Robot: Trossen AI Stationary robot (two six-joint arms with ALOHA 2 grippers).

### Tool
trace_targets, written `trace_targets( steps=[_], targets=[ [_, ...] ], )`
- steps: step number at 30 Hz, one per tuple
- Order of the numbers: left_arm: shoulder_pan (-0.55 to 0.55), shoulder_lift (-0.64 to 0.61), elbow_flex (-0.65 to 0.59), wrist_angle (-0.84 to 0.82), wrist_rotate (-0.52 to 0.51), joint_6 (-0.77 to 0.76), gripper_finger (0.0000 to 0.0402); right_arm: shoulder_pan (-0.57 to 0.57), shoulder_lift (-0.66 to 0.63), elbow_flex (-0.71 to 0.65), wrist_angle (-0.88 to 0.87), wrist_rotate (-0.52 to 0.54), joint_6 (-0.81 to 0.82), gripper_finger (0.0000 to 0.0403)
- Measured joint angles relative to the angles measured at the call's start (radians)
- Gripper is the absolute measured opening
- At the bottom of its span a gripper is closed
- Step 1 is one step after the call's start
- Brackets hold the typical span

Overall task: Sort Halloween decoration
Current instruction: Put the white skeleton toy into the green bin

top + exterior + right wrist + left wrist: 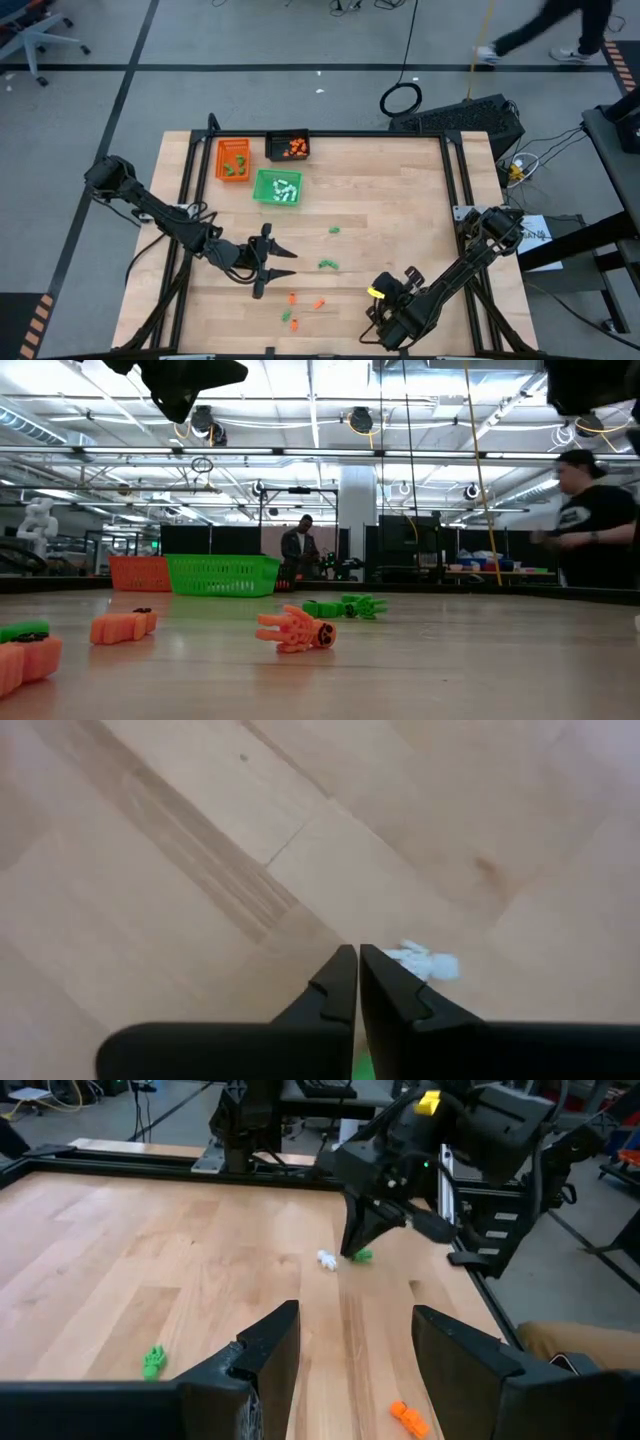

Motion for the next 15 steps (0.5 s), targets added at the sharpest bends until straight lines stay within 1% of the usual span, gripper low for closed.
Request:
trace_targets(
  steps=[2,3,6,7,11,15],
  targets=[
    [0.000,0.000,0.000,0.000,0.000,0.011,0.0191,-0.002,-0.001,0.024,-0.044,-0.007,-0.074,0.0004],
    [0.000,0.000,0.000,0.000,0.000,0.017,0.0191,-0.006,-0.001,0.034,-0.056,-0.032,-0.139,0.0006],
    [0.000,0.000,0.000,0.014,0.000,0.022,0.0191,-0.032,-0.001,0.048,-0.068,-0.144,-0.422,0.0022],
    [0.000,0.000,0.000,0.030,0.000,0.028,0.0191,-0.040,-0.001,0.048,-0.077,-0.162,-0.518,0.0031],
    [-0.007,0.000,0.000,0.066,0.000,0.069,0.0191,-0.054,-0.001,0.043,-0.091,-0.155,-0.803,0.0075],
    [-0.025,0.000,0.000,0.065,0.000,0.088,0.0191,-0.070,-0.001,0.042,-0.117,-0.156,-0.975,0.0127]
  ],
)
